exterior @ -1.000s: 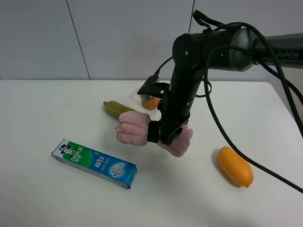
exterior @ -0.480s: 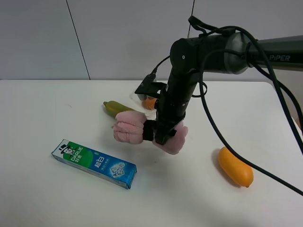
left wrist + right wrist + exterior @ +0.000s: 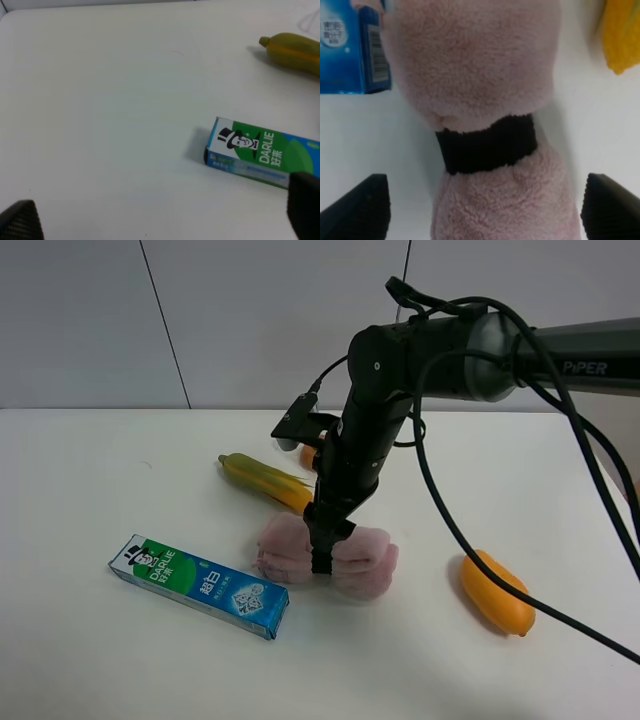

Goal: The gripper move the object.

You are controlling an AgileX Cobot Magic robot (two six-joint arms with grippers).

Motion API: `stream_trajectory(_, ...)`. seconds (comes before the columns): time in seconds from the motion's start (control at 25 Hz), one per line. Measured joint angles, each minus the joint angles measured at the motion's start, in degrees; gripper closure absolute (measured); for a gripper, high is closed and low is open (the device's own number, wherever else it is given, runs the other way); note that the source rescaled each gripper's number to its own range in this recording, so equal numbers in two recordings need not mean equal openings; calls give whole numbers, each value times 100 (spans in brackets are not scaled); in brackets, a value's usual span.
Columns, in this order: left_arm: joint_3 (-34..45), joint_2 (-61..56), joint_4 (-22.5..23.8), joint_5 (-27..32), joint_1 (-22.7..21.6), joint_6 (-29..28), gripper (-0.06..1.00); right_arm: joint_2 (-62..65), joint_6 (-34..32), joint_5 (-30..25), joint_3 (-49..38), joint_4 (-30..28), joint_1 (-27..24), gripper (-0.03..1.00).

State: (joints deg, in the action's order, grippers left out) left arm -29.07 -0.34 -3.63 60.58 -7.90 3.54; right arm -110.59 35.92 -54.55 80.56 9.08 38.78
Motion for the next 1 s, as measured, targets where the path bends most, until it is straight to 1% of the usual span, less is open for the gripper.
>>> stream_trajectory(0.04, 0, 0, 0, 0, 0, 0, -6, 36, -14, 58, 0, -15, 11, 29)
stream_trajectory(0.12, 0, 0, 0, 0, 0, 0, -6, 212, -116, 334, 0, -115, 15, 20)
stream_trajectory(0.2, 0, 0, 0, 0, 0, 0, -6, 508, -257, 697, 0, -368, 15, 12)
stream_trajectory(0.28, 0, 0, 0, 0, 0, 0, -6, 846, -432, 986, 0, -762, 15, 6)
stream_trajectory(0.4, 0, 0, 0, 0, 0, 0, -6, 1463, -890, 1171, -5, -1656, 15, 4)
stream_trajectory(0.48, 0, 0, 0, 0, 0, 0, -6, 1962, -1172, 1282, -5, -2371, 15, 4)
stream_trajectory(0.6, 0, 0, 0, 0, 0, 0, -6, 2761, -1547, 1485, -5, -3143, 15, 5)
stream_trajectory(0.76, 0, 0, 0, 0, 0, 0, -6, 3894, -1807, 1774, -5, -3850, 15, 4)
stream_trajectory(0.84, 0, 0, 0, 0, 0, 0, -6, 4350, -1878, 1843, -5, -4031, -60, 0)
stream_trajectory(0.88, 0, 0, 0, 0, 0, 0, -6, 4572, -1909, 1843, -5, -4038, -194, -1)
stream_trajectory(0.96, 0, 0, 0, 0, 0, 0, -6, 5000, -2105, 1780, -5, -3949, -526, -2)
stream_trajectory(1.0, 0, 0, 0, 0, 0, 0, -6, 5184, -2225, 1679, -5, -3798, -762, -3)
